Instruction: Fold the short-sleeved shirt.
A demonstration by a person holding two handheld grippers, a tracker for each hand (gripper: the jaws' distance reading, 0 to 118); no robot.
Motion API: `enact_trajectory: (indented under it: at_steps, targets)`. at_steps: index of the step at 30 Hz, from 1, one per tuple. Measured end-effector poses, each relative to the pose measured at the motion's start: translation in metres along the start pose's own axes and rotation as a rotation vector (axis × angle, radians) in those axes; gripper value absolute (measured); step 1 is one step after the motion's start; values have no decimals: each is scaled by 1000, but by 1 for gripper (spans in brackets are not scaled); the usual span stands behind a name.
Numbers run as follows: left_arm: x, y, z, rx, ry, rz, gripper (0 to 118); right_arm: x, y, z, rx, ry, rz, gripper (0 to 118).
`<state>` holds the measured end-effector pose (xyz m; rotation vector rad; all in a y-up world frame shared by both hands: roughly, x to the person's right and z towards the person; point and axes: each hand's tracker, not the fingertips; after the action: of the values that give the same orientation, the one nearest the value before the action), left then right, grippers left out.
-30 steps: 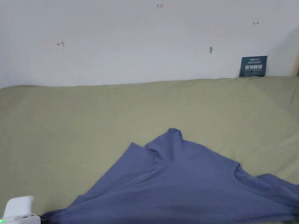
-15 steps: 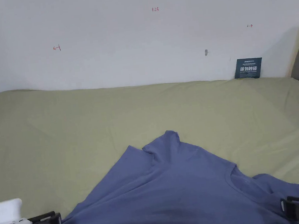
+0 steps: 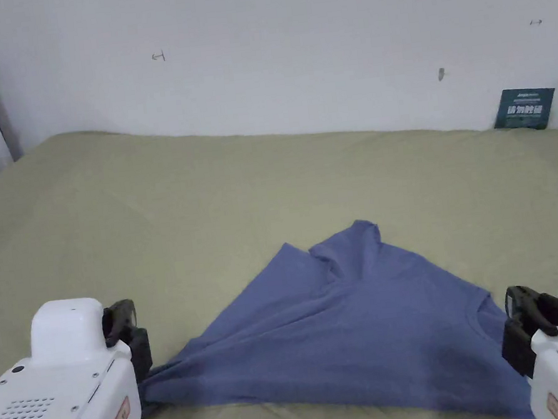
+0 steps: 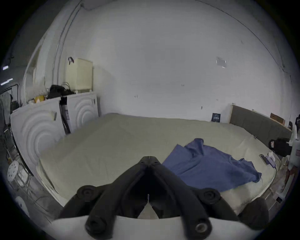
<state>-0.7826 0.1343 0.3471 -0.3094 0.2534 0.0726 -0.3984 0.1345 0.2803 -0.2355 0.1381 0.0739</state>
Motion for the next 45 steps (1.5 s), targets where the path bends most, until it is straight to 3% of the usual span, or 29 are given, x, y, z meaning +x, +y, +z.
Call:
enact_trajectory:
  at_steps: [6,11,17,20,22,23,25,26,27,31,32,33,35,36,37,40,45]
  targets:
    - [3,2,10,85,38,-56,0,-33,1,1,42,12,23,7]
    - [-6,0,-2,34,41,-94,0,-44,-3,-8,16,48,5,7]
    - [-55,-26,-66,-298,-23,-16,0,-54,-16,-18,-32,80,6,7]
    - [-88,-55,-116,-540,-140,137,0,-59,-28,-27,-74,86,30,7]
    - [-100,-70,-139,-608,-116,162,0,-61,-34,-32,-105,94,30,7]
    - [-103,-75,-151,-664,-120,102,13,-61,-36,-34,-118,94,28,7]
    - [-105,-84,-169,-705,-59,34,86,-62,-42,-40,-142,102,27,7]
    - [-107,-87,-172,-687,-80,44,109,-61,-46,-43,-152,110,29,7]
    - [-109,-88,-175,-683,-101,54,110,-62,-48,-45,-164,105,38,7]
    - [-108,-92,-191,-705,-123,90,106,-62,-58,-56,-219,113,51,7]
    - [-105,-92,-192,-704,-120,76,95,-63,-60,-58,-231,112,47,7]
    - [-102,-92,-192,-702,-122,60,66,-62,-62,-60,-238,110,46,7]
    - [-96,-90,-187,-702,-121,-14,33,-61,-66,-63,-259,107,44,7]
    - [-94,-89,-185,-706,-188,-11,9,-59,-68,-64,-268,108,40,7]
    - [-94,-86,-182,-700,-194,0,2,-57,-70,-66,-277,108,39,7]
    - [-87,-82,-174,-685,-181,-68,1,-51,-75,-74,-306,93,41,7]
    - [-86,-79,-173,-692,-180,-48,2,-32,-75,-100,-335,87,-8,7]
